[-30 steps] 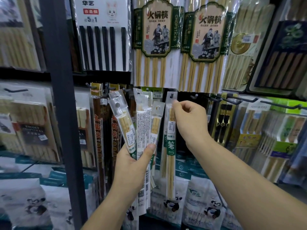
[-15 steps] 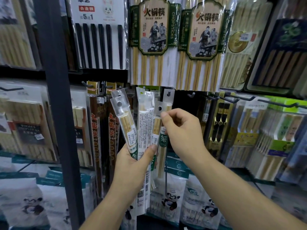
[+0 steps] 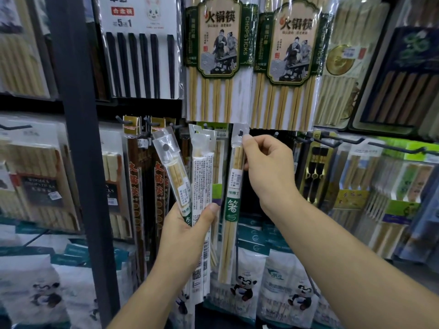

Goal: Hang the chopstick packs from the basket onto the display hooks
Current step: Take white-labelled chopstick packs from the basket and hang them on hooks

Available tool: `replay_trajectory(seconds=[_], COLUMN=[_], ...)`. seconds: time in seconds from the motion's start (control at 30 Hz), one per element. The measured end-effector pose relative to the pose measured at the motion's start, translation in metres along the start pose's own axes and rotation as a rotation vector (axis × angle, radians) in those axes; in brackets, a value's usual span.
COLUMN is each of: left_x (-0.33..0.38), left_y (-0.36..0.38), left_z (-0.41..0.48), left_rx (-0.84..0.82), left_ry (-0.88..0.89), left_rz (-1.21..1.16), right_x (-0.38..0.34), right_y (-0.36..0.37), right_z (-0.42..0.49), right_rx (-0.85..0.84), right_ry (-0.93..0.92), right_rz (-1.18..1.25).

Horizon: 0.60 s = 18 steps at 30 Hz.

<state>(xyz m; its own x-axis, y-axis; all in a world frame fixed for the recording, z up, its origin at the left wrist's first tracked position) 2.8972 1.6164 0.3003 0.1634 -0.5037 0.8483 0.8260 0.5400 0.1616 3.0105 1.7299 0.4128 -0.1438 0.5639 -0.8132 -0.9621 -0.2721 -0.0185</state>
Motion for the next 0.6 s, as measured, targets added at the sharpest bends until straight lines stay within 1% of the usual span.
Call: replay_trajectory(seconds=[0.27, 0.37, 0.5, 0.6], left_x=[-0.003, -0.004, -0.004, -0.002], left_y=[0.002, 0.002, 0.003, 0.004], left_z=[0.001, 0.000, 0.000, -0.001], left_rx=[-0.044, -0.043, -0.057, -0.076], left_ry=[-0.051, -0.081, -0.142, -0.144], left_rz=[0.008, -0.060, -0.126, -0.135], right_x=[0.000, 0.001, 0.008, 0.013], right_y=[0.002, 0.002, 0.001, -0.003], right_z=[0.004, 0.005, 0.005, 0.003], right_rx=[0.027, 0.038, 0.043, 0.046], right_ry=[0.004, 0.008, 0.034, 0.038], right_rz=[0.017, 0.018, -0.051, -0.086])
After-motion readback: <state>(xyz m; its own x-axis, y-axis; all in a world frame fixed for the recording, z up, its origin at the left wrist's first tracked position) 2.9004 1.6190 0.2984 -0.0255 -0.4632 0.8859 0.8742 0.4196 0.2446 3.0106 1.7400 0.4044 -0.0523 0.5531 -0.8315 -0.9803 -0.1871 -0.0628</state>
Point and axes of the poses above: each hand's wrist, its own z-axis towards the middle knuckle, its own y-axis out of the palm, x = y × z, the point moved 4 cm from there along z, towards the middle knuckle, and after that the axes turned 2 degrees about -x, right-handed, at the moved point
